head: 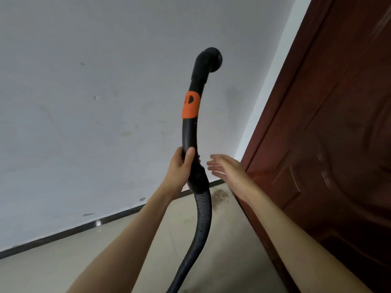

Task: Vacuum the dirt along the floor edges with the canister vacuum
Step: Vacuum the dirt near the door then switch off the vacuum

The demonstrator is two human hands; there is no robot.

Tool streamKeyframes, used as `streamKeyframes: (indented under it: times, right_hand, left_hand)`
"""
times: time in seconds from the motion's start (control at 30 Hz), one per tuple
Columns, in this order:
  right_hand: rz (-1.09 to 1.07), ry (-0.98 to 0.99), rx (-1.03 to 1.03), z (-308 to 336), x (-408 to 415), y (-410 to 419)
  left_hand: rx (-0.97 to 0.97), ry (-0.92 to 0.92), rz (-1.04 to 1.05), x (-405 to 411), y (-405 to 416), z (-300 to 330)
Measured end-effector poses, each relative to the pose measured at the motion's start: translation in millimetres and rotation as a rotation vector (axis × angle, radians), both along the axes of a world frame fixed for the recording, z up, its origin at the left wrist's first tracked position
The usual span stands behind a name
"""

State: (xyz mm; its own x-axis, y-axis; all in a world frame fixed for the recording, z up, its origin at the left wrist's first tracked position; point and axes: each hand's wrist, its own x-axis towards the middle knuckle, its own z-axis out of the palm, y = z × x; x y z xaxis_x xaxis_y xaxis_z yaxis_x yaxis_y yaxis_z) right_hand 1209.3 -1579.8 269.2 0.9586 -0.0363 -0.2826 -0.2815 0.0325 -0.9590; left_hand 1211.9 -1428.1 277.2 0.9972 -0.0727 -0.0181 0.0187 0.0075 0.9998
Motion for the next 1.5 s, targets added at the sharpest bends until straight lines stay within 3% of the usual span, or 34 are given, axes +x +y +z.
streamKeyframes:
  times: [0.07,0.17,0.3,0.47,0.73,0.9,1.07,1.27,1.5]
  right_hand:
    - [0.165,0.076,-0.016,-39.9,4.8,-13.0]
    - [0.389,0.058,-0.211,-74.0,30.8,-20.0]
    - [0.417,0.024,-0.406,-116.8,64.3,-14.7]
    - [0.518,0.025,-0.332,-148.1,94.7,-20.1]
    - [0.795,0.245,-0.154,-227.4,126.0,-50.6]
    - [0.813,0.311,-0.148,-310.2,123.6,-71.1]
    - [0.886,0.395,-0.183,-384.4,120.2,-101.8]
    - [0.826,0.394,-0.328,-466.8,116.7,-130.4]
    - [0.741,0.421,-0.315,-562.0,114.7,-145.3]
  left_hand:
    - [-0.089,0.046,0.046,25.9,-7.8,-8.8]
    - [-0.14,0.076,0.111,61.4,-15.9,-31.0]
    - [-0.113,0.071,0.236,96.7,-31.7,-65.3]
    - [-0.097,0.054,0.426,136.0,-46.7,-94.3]
    - [-0.113,0.211,0.262,158.3,-53.8,-184.4]
    - [-0.113,0.28,0.293,152.3,-72.8,-270.3]
    - [-0.25,0.389,0.361,143.3,-92.1,-359.8]
    - [-0.184,0.475,0.358,136.6,-106.1,-457.5]
    - [-0.189,0.652,0.318,115.5,-96.0,-568.5]
